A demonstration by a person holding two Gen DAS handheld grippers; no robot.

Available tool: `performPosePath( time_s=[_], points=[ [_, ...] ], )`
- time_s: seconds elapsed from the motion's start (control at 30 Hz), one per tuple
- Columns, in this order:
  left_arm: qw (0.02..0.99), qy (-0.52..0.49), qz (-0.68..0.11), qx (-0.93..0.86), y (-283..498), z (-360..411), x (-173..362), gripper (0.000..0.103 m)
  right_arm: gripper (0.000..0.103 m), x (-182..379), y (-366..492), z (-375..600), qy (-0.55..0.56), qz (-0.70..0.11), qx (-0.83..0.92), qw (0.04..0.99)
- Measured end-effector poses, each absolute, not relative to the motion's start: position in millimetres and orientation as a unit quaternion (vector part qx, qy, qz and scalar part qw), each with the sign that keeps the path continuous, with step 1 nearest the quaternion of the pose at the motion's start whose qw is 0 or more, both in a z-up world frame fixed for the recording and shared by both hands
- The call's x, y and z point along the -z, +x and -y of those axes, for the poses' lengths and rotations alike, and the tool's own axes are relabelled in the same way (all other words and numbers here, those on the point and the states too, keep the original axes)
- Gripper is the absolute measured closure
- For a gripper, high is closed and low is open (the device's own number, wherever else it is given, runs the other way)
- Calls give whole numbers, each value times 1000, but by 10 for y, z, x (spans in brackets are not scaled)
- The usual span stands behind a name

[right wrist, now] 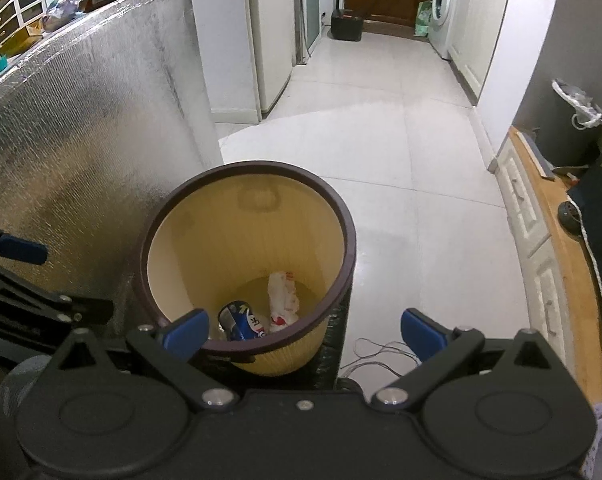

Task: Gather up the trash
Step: 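Raise both open tools away from the wastebasket back toward the table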

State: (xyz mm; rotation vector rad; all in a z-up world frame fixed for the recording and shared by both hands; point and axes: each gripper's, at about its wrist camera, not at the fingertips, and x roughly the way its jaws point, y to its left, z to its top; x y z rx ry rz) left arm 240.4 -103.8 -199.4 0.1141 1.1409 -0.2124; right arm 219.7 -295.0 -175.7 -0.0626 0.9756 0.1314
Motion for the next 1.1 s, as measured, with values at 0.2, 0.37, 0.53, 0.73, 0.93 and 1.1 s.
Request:
performPosePath(
  time_s=[0.2,0.37,0.53,0.73,0.93,1.1],
  points=[
    [849,47,-514,110,2185,1003,1787,0,0,1627,2001,3007,-30,-450,-52,891],
    [862,47,-490,119,2030,988,1601,0,0,1466,1836,3063,-26,-431,-40,901],
    [877,49,-461,127,1870,980,1394,0,0,1311,1625,3077,-30,-406,-26,913],
    [898,46,-415,135,1680,914,1082,0,0,1060,1419,3107,-35,-368,-17,929],
    [917,38,-375,129,1498,784,773,0,0,820,1286,3077,-28,-330,-18,943],
    [933,33,-341,109,1387,581,543,0,0,637,1223,2967,-21,-300,-28,953]
  ],
)
